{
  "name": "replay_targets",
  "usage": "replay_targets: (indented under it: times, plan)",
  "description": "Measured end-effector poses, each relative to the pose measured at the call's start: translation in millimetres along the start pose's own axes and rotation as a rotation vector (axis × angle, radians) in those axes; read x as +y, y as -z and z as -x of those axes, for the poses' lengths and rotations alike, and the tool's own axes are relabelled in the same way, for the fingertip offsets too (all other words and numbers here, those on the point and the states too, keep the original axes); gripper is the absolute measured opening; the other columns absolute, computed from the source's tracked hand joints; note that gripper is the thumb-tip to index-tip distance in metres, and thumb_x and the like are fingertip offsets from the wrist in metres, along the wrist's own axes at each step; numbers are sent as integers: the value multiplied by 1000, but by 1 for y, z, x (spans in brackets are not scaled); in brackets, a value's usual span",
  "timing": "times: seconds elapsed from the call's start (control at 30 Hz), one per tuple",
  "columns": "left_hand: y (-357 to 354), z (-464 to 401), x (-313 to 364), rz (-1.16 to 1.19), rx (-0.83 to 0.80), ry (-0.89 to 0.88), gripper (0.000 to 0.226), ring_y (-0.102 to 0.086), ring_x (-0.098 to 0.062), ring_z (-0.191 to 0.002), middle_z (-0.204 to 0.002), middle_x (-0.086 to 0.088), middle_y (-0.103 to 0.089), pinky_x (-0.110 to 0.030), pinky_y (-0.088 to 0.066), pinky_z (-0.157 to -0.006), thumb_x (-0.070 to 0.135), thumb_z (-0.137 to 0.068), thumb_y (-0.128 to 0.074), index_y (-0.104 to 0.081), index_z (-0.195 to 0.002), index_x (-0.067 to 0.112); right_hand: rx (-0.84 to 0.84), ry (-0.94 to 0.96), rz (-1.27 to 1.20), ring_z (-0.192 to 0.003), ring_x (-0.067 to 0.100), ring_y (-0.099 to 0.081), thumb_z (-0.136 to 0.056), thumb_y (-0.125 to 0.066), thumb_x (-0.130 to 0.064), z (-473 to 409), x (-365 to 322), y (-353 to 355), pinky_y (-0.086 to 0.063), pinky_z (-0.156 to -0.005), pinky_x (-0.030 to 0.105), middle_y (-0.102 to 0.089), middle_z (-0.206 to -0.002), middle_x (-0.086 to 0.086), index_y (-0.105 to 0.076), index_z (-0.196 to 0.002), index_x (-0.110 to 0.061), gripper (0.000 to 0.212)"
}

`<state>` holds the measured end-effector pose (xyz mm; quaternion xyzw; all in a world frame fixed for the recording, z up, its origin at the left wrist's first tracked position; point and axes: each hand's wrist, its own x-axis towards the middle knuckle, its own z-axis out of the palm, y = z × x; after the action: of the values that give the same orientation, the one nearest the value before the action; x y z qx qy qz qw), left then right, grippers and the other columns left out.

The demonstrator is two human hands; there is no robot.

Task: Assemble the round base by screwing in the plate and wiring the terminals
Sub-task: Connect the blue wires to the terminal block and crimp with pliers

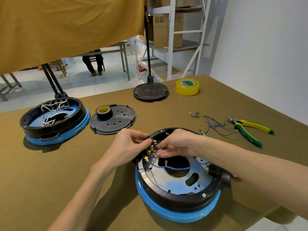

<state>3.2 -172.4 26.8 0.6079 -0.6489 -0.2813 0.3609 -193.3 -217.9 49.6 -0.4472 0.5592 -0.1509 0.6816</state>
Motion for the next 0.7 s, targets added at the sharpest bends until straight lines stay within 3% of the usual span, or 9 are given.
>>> replay_targets:
  times: [0.13, 0.3, 0.47, 0.7]
  plan:
    - [-2, -1, 6, 5, -81, -40, 20, -73, -2, -87, -94, 10, -78, -31, -61, -83, 29, -91, -78, -81, -109, 20, -46, -44, -65, -62, 23, -76, -101, -55, 6, 18, 12, -4, -60, -54, 25, -74, -75, 23, -60, -103, 15, 11]
    - [-13, 7, 11, 12, -113, -94, 17, -71, 2, -88, -96, 12, -77, -21, -58, -79, 25, -94, -75, -81, -109, 22, 37, 10, -142, -57, 19, -74, -102, -55, 3, 33, 32, -14, -58, -51, 21, -71, -86, 26, -57, -120, 23, 27]
    - [-15, 9, 13, 24, -126, -89, 17, -72, 0, -88, -96, 12, -78, -18, -57, -77, 27, -94, -74, -81, -109, 22, 137, 63, -245, -59, 23, -74, -101, -53, 7, 46, 49, -21, -59, -52, 24, -72, -77, 24, -59, -104, 18, 13]
    - [-16, 8, 10, 42, -117, -96, 17, -70, 1, -87, -96, 11, -77, -12, -54, -74, 23, -95, -74, -81, -109, 19, 189, 109, -345, -65, 26, -77, -100, -54, 6, 50, 56, -25, -59, -52, 24, -74, -80, 25, -58, -109, 17, 14]
